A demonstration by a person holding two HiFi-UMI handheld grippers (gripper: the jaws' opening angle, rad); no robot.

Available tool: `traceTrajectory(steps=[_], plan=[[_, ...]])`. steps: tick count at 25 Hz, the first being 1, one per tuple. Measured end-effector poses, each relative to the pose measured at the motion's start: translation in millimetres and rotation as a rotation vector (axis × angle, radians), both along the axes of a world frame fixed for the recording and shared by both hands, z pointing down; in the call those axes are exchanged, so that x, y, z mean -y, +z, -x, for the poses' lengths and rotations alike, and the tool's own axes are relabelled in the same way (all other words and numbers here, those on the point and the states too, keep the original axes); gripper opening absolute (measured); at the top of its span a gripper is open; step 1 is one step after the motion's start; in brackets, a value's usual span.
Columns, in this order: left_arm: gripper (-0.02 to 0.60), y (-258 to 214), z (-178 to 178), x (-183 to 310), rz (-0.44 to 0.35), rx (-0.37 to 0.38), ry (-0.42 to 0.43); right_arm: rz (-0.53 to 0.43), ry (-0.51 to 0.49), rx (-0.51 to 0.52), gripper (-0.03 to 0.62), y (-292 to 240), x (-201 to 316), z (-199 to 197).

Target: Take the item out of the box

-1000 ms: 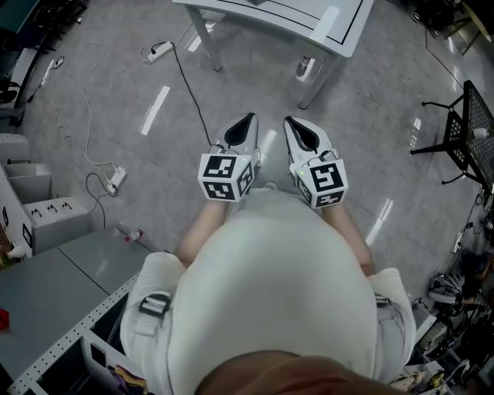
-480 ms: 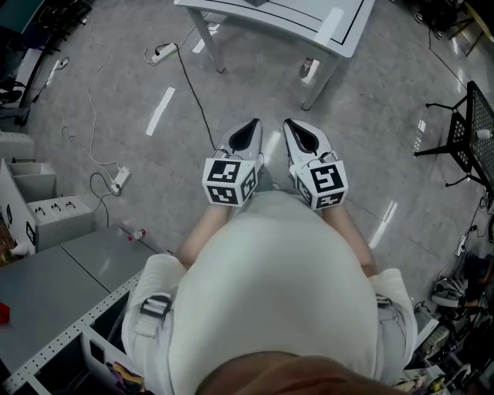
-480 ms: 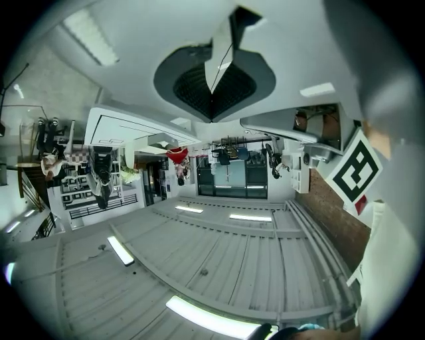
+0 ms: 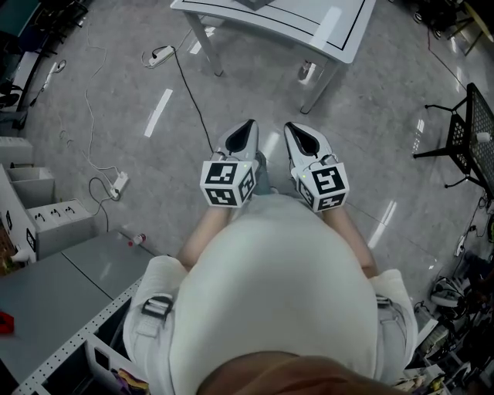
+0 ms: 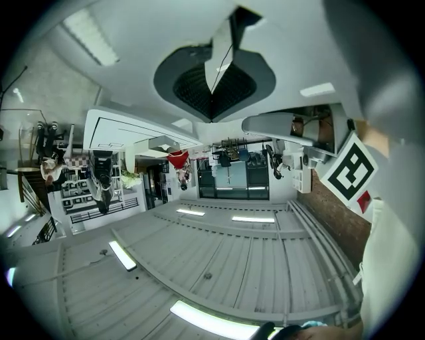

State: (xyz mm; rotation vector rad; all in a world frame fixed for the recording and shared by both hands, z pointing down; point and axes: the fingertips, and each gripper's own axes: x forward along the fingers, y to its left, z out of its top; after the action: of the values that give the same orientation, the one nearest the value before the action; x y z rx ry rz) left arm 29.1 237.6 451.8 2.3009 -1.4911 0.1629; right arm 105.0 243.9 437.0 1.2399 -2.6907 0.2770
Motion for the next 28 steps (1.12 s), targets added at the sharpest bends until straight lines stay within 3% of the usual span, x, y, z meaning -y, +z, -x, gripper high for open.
traceTrajectory(steps=[10,28], plan=[[0.0,-2.0,11.5,61.2,-0.005,-0.014,-0.004,0.002,0.0,-0.02,0.0,-1.5,59.1,8.9],[0.0,-7.6,70.4,185.6,0.006,-0.016,-0.011,0.008,-0.005,-0.014,0.0,-8.8,187.8,65.3]])
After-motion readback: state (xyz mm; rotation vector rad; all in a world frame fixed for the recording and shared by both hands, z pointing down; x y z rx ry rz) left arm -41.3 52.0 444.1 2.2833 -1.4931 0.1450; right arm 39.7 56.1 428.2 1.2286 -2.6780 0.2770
